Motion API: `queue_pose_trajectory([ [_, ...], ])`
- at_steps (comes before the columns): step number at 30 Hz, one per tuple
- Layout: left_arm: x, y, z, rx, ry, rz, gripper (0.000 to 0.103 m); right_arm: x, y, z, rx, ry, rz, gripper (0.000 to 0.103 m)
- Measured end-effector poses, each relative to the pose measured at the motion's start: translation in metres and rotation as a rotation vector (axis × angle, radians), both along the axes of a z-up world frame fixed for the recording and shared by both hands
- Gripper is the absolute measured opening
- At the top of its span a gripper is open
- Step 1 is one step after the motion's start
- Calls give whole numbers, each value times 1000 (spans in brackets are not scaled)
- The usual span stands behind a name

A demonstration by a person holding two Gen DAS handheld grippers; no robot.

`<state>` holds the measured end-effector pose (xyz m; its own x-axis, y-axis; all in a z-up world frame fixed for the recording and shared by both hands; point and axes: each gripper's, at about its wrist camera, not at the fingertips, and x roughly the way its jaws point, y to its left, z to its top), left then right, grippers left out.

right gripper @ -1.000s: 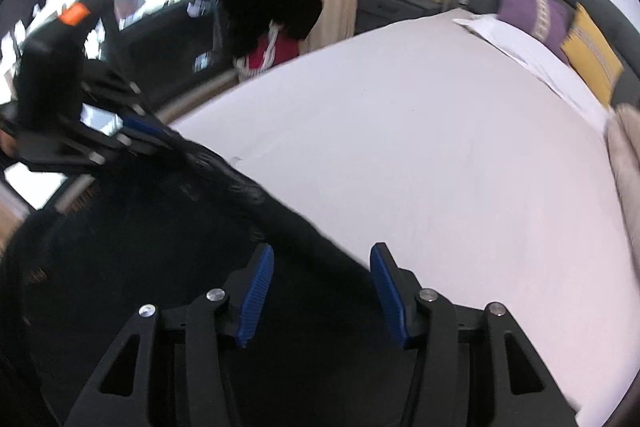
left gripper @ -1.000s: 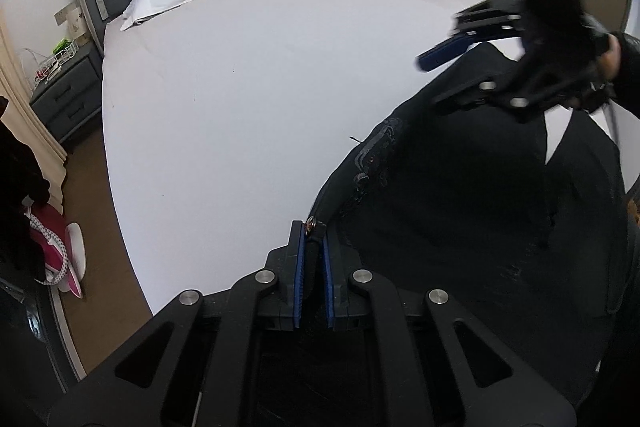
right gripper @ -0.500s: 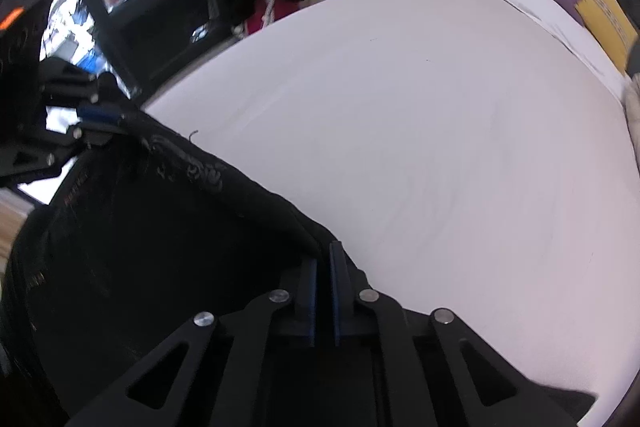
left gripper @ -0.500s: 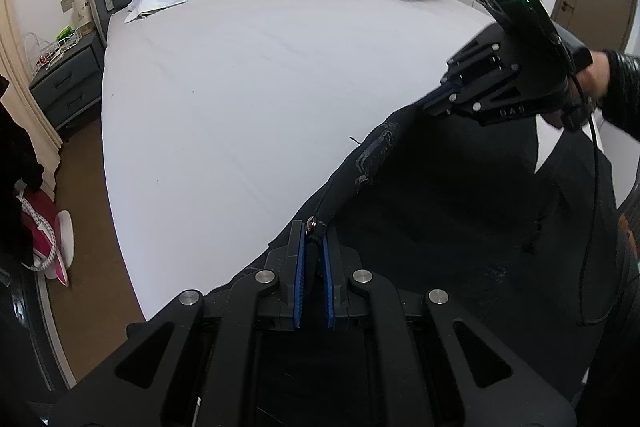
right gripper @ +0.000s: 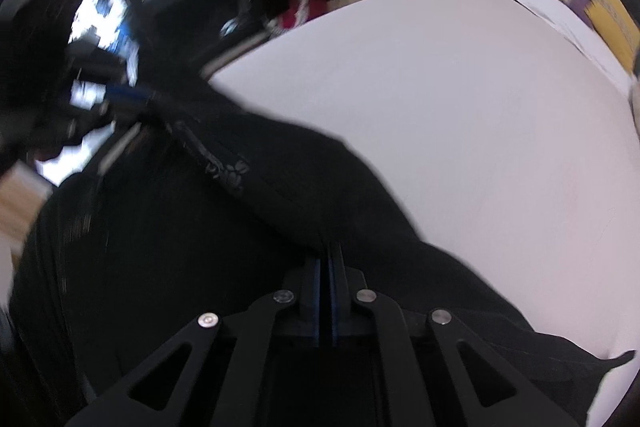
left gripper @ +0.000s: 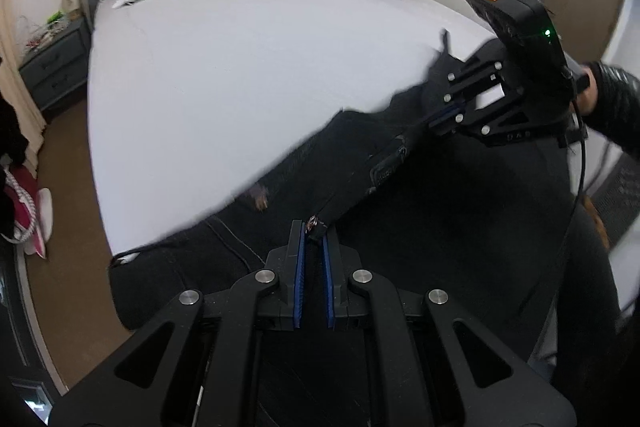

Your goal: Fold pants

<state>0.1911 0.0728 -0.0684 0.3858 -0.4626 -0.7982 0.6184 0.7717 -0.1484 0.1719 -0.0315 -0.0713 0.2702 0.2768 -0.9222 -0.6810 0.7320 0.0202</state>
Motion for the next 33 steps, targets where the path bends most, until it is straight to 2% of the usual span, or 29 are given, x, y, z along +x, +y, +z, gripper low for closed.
queue_pose_trajectory([
  [6, -76, -18, -14, 30, 59, -128, 7, -80, 22, -4, -131, -11, 122, 5],
  [11, -116, -22, -22, 24, 111, -180, 7, -136, 44, -17, -216, -11, 201, 5],
  [16, -146, -28, -22, 67, 126, -233, 7, -170, 66, -23, -264, -31, 232, 5],
  [26, -153, -20, -10, 87, 162, -296, 7, -214, 109, -19, -321, -44, 244, 5],
  [33, -147, -16, -13, 105, 161, -291, 7, -219, 107, -27, -334, -42, 186, 5],
])
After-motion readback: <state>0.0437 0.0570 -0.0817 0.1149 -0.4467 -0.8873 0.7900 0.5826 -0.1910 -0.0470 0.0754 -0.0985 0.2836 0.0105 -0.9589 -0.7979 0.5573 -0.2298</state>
